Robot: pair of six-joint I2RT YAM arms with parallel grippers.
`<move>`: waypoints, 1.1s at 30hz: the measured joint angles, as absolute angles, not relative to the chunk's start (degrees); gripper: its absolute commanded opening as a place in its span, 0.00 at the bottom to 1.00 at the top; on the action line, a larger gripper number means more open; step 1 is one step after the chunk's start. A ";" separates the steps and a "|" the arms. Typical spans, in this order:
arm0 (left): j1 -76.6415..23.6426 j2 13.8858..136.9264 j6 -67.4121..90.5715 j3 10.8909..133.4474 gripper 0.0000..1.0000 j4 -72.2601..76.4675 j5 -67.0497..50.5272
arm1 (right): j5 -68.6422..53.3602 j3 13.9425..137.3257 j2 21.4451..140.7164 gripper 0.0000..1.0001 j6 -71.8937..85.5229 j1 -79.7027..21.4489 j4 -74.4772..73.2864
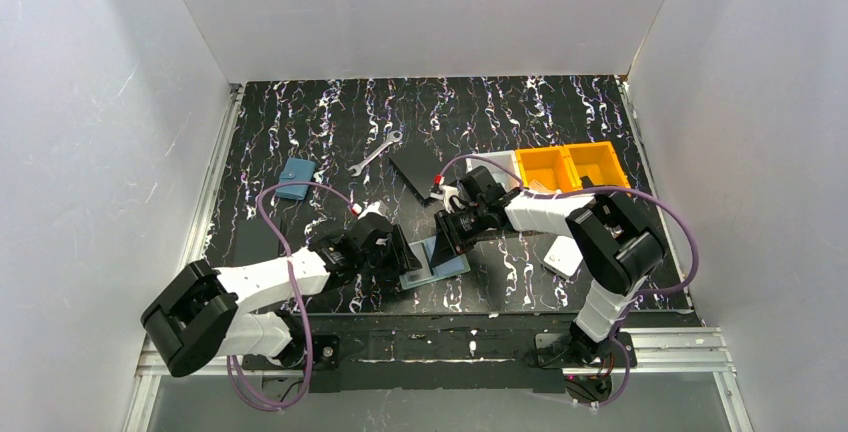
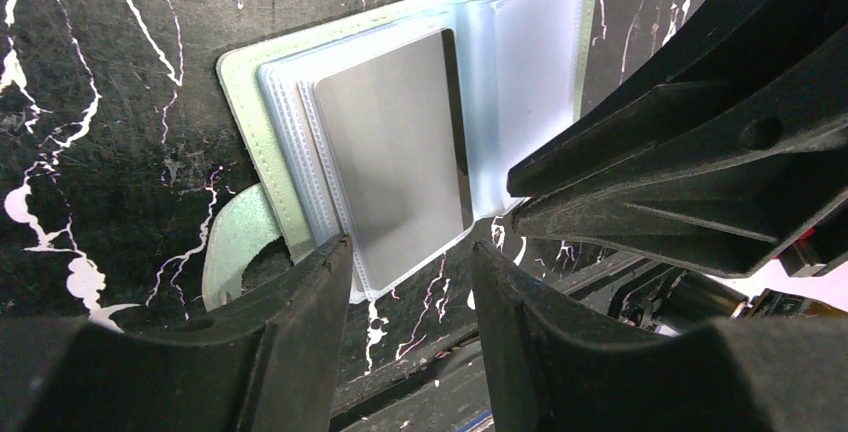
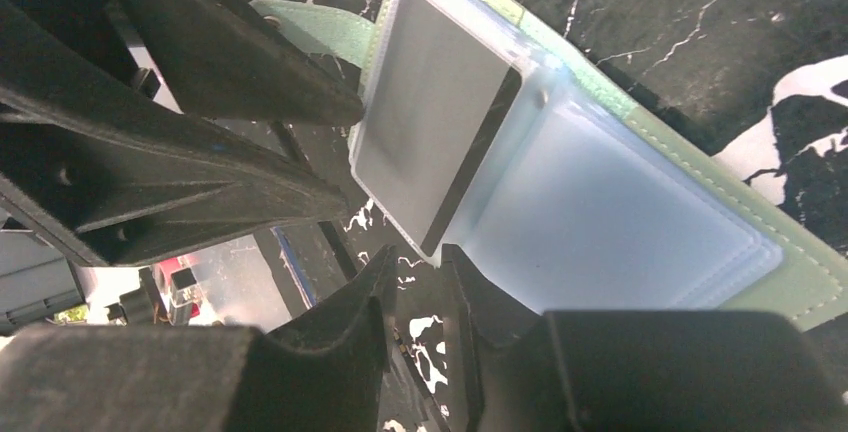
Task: Take the credit cards out of the card holder
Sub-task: Remove the credit card from the card holder.
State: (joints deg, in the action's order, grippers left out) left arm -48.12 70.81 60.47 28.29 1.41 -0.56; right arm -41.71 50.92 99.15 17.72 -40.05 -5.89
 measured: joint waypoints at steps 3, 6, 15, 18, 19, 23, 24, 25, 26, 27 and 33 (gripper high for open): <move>-48.12 71.33 60.47 28.16 0.45 1.89 -0.56 | -41.58 51.13 100.25 0.35 17.89 -40.05 -5.89; -48.12 71.92 60.45 28.18 0.44 2.79 -0.62 | -41.30 51.20 100.90 0.37 17.93 -40.05 -5.72; -48.12 74.28 59.79 28.36 0.31 5.15 -1.85 | -40.05 51.20 101.10 0.44 18.28 -40.05 -5.37; -48.12 74.94 59.53 28.58 0.27 5.32 -2.35 | -39.40 51.20 101.10 0.44 18.57 -40.03 -5.37; -48.12 75.02 59.48 28.58 0.26 5.37 -2.42 | -39.24 51.20 101.10 0.44 18.76 -40.01 -5.34; -48.12 75.33 59.37 28.58 0.25 5.52 -2.48 | -38.65 51.13 101.10 0.44 19.59 -39.64 -5.13; -48.12 75.42 59.37 28.58 0.25 5.58 -2.55 | -38.63 51.00 101.10 0.43 19.73 -39.57 -4.86; -48.12 75.53 59.37 28.58 0.25 5.67 -2.61 | -38.72 50.74 101.10 0.42 20.05 -39.40 -4.23; -48.12 75.68 59.40 28.58 0.25 5.87 -2.70 | -38.76 50.57 101.10 0.41 20.53 -39.22 -3.95; -48.12 75.81 59.37 28.58 0.24 6.07 -2.85 | -38.94 50.22 101.10 0.41 21.02 -39.00 -3.22; -48.12 76.55 59.35 28.58 0.23 7.16 -3.66 | -39.55 49.21 101.10 0.34 23.11 -38.44 -0.95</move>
